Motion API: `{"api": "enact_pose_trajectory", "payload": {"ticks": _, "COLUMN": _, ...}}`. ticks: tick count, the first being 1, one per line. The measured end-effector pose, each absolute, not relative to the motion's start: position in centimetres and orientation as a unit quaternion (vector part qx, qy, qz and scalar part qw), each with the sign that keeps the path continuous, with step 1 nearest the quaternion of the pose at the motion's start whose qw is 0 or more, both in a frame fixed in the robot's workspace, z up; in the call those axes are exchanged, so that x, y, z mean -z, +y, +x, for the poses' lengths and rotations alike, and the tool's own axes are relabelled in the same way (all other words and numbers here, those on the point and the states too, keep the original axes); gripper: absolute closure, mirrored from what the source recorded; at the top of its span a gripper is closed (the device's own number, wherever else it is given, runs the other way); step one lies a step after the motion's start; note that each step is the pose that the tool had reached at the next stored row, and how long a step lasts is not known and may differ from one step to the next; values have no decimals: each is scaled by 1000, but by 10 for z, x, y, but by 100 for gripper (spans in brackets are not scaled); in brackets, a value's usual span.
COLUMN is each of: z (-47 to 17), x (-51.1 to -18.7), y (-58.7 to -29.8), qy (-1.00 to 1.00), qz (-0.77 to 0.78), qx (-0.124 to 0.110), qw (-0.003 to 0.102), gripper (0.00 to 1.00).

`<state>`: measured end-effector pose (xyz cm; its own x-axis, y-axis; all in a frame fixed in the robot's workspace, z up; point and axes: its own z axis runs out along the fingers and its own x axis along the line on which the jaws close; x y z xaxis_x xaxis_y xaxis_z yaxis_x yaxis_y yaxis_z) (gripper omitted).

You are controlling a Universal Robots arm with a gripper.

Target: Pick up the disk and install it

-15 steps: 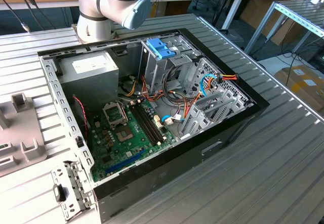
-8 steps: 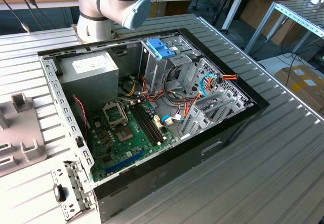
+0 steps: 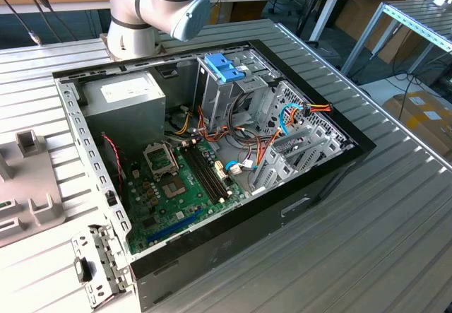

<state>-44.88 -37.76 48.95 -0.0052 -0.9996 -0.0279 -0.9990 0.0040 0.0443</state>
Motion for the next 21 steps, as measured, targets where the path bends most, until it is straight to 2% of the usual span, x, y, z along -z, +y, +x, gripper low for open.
{"api": "enact_pose_trajectory", "payload": {"ticks": 21, "z": -447, "x": -489, "y": -381, "qy": -709, "qz": 705, "qx": 25, "qw": 7, "gripper": 63}}
